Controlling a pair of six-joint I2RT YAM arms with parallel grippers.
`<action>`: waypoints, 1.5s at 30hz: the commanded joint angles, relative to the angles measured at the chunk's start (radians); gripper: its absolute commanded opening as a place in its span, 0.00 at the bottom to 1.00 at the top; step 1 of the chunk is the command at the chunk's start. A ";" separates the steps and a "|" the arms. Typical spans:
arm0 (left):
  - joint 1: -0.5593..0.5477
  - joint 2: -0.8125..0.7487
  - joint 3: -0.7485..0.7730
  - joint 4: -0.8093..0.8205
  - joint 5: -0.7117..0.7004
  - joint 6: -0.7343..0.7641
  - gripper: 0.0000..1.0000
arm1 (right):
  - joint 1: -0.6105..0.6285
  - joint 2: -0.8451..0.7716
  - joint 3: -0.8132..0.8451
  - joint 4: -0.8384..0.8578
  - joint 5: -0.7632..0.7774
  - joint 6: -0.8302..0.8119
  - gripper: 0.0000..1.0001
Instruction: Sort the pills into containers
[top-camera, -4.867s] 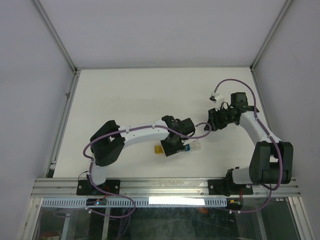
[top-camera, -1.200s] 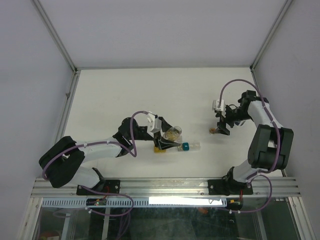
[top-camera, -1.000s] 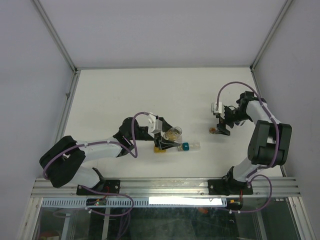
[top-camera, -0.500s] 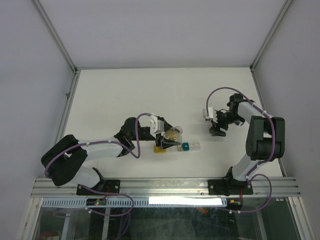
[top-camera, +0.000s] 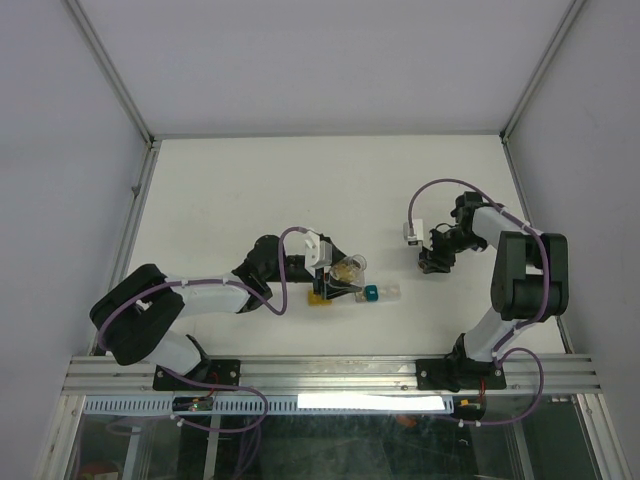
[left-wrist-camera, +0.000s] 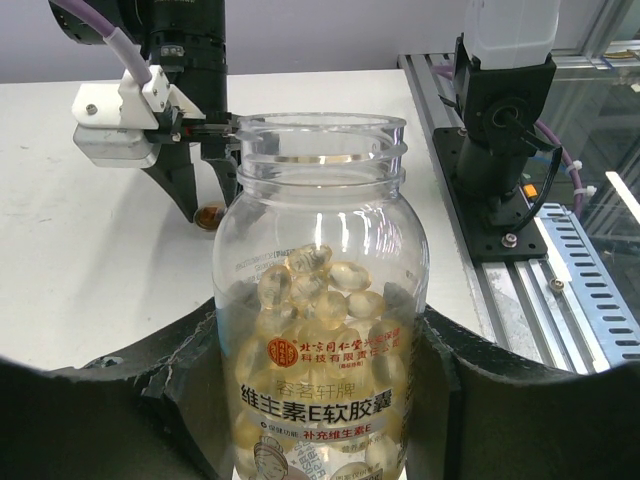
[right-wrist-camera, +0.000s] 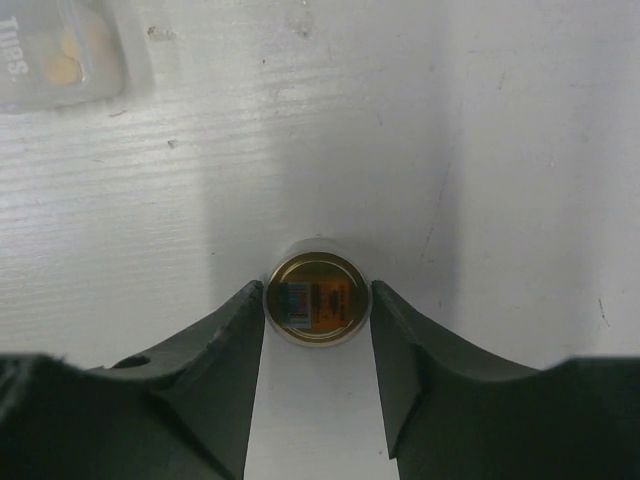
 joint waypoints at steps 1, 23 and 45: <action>0.003 0.001 0.012 0.048 0.004 0.011 0.00 | 0.007 -0.008 -0.009 0.024 0.019 0.017 0.43; 0.002 -0.091 -0.023 0.033 0.059 -0.101 0.00 | 0.394 -0.443 0.267 -0.225 -0.479 0.668 0.20; -0.057 -0.114 -0.055 0.022 -0.007 -0.174 0.00 | 0.526 -0.537 0.158 -0.018 -0.550 0.853 0.22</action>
